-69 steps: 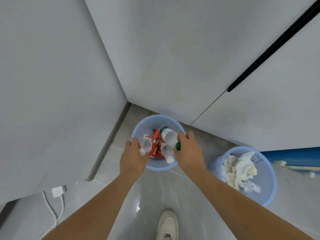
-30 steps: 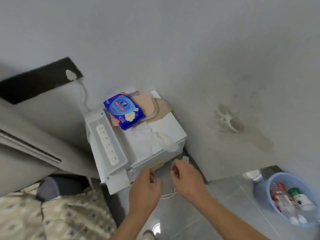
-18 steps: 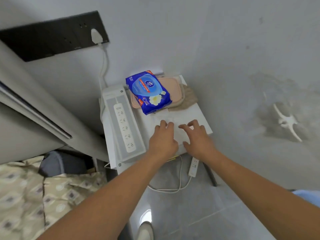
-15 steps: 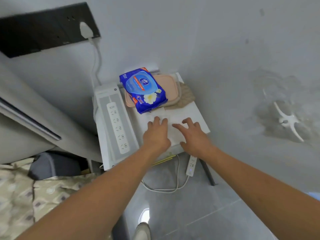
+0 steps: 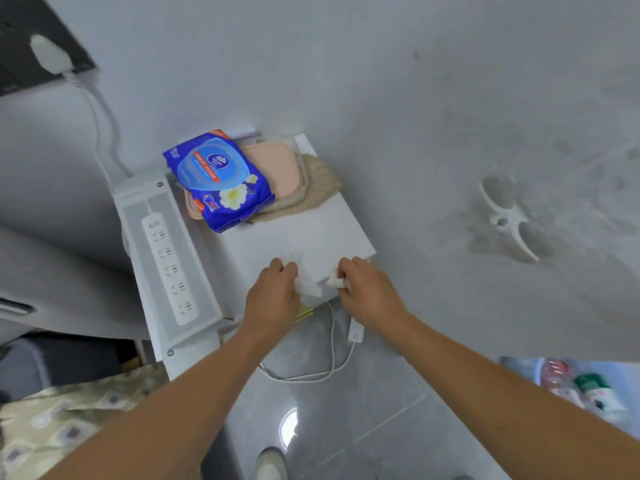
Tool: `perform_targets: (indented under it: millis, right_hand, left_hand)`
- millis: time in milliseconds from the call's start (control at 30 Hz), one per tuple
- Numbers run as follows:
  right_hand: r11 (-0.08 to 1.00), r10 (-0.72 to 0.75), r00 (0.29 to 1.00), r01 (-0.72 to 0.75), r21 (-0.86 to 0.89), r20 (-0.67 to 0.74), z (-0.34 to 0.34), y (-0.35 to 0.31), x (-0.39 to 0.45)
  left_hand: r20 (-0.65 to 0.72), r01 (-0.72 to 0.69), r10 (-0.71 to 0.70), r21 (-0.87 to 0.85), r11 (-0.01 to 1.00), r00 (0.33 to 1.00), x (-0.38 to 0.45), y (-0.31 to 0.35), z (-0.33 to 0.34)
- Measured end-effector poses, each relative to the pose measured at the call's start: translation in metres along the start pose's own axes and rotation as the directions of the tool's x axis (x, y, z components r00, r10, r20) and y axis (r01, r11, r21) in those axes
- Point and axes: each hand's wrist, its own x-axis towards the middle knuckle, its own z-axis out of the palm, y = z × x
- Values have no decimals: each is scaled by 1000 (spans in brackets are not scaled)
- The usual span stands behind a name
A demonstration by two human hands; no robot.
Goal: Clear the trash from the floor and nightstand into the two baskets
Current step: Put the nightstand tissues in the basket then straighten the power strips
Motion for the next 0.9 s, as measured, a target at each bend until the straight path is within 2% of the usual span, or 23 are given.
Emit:
perform_targets:
  millis: [100,167,367,467,533,633,800,900]
  right_hand:
    - [992,69,996,-62,106,-62,-13,6,-36]
    - [984,124,990,-115,137,-61,-26,12,-62]
    - [919,361,933,-354,174,-5,-52,34,-179]
    - [852,485,874,-464,243,-32,-63,46,-255]
    - [797,570,816,-519,308,-99,-69,60,-303]
    - [696,696,698,-595,403,-171,-78,88,-372]
    - [511,859,420,-663,547,-292,-107,148,-479]
    - [427,904,298,-678,599,-308,-117,188,-543]
  left_hand:
    - [-71,-38,30,-117,992,997,-25,17,-2]
    - [-63,-78,66,-208,975,996,-46,31,-4]
    - [126,-181,214,-228,957,969,-119,83,9]
    - [235,-321,361,-192,927,902,-154,133,13]
    - [301,-454,487,-178,873,820,-167,172,17]
    - [365,-567,583,-161,808,726,-184,235,27]
    - [386,-716,711,-163,679,588,-217,348,77]
    - [378,-775,774,-194,602,507,-251,413,122]
